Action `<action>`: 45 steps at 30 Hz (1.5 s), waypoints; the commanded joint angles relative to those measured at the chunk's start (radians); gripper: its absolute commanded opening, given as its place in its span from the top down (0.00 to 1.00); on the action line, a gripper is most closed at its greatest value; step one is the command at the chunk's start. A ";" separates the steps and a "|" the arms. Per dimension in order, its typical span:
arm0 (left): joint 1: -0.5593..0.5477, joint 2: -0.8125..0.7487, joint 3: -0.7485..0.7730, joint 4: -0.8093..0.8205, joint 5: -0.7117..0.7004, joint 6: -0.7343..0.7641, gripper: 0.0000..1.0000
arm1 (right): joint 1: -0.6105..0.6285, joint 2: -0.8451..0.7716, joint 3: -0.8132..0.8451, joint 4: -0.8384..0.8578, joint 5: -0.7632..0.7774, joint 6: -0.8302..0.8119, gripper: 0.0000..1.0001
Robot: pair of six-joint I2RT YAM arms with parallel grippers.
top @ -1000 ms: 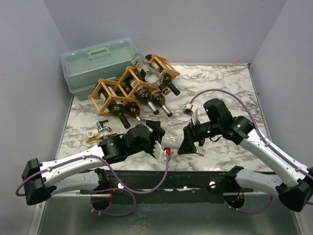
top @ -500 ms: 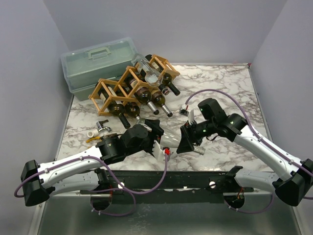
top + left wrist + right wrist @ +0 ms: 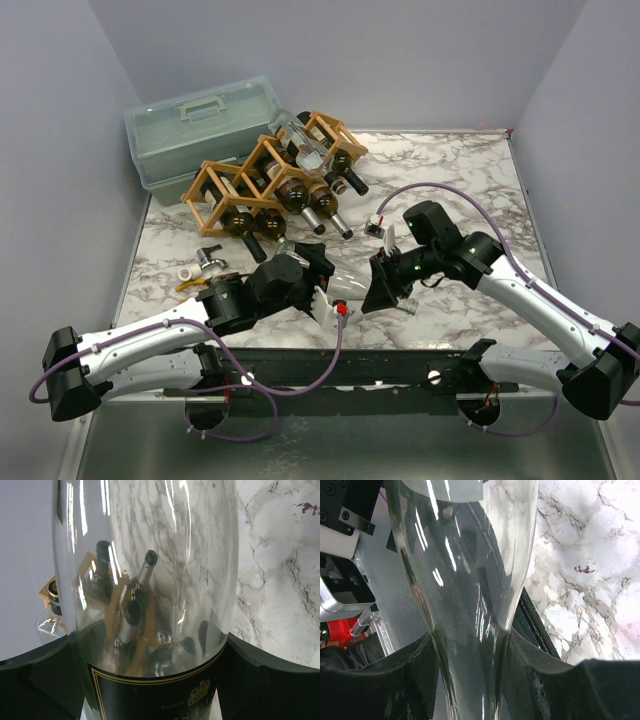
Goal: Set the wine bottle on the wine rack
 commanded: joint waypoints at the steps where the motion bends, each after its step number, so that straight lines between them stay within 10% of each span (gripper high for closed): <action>1: -0.003 -0.044 0.036 0.178 -0.012 -0.011 1.00 | 0.004 -0.002 -0.007 0.026 0.009 0.017 0.85; 6: -0.003 -0.045 0.031 0.204 -0.025 -0.017 0.94 | 0.004 -0.044 -0.031 0.100 0.070 0.056 0.99; 17: -0.003 -0.091 0.000 0.266 0.019 -0.046 0.01 | 0.004 -0.158 -0.093 0.333 -0.033 0.138 0.99; 45: 0.034 -0.323 0.089 0.337 0.164 -0.294 0.10 | 0.004 -0.118 0.011 0.310 -0.025 0.122 0.99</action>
